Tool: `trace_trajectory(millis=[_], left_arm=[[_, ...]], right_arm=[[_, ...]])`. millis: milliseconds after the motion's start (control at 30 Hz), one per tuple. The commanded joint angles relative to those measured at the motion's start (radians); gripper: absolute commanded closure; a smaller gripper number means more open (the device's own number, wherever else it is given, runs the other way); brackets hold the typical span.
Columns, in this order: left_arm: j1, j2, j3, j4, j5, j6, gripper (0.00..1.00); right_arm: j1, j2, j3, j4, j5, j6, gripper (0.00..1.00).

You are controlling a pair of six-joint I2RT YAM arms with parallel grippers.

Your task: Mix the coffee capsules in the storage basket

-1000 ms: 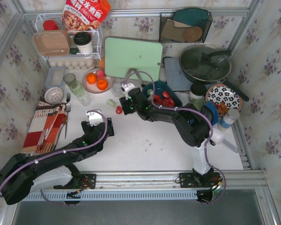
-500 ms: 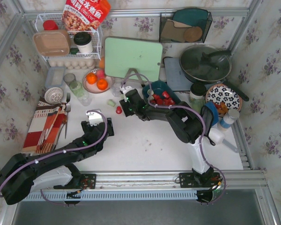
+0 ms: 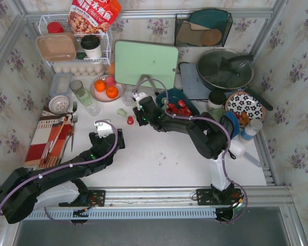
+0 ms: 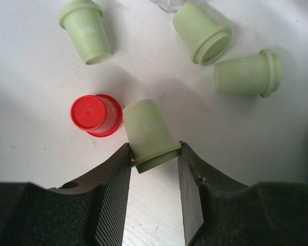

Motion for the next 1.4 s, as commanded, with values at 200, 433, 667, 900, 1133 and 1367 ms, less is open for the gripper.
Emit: trace_trajectory(millis=[200, 433, 667, 900, 1133, 1367], left_arm=[[0.003, 0.005, 0.009, 0.009, 0.001, -0.008, 0.01], [0.004, 0.008, 0.013, 0.005, 0.001, -0.008, 0.01], [0.006, 0.01, 0.017, 0.0, 0.003, -0.008, 0.01], [0.006, 0.01, 0.017, 0.0, 0.004, -0.008, 0.01], [0.006, 0.011, 0.017, 0.001, 0.003, -0.008, 0.01], [0.007, 0.011, 0.017, 0.0, 0.005, -0.008, 0.01]], right_arm=[[0.001, -0.189, -0.093, 0.074, 0.131, -0.026, 0.67], [-0.008, -0.371, -0.254, 0.231, 0.43, -0.08, 0.68], [-0.097, -0.396, -0.307, 0.191, 0.558, 0.009, 0.68], [-0.2, -0.311, -0.28, 0.077, 0.52, 0.104, 0.68], [-0.304, -0.219, -0.246, 0.066, 0.401, 0.149, 0.68], [-0.334, -0.131, -0.185, 0.147, 0.331, 0.126, 0.65]])
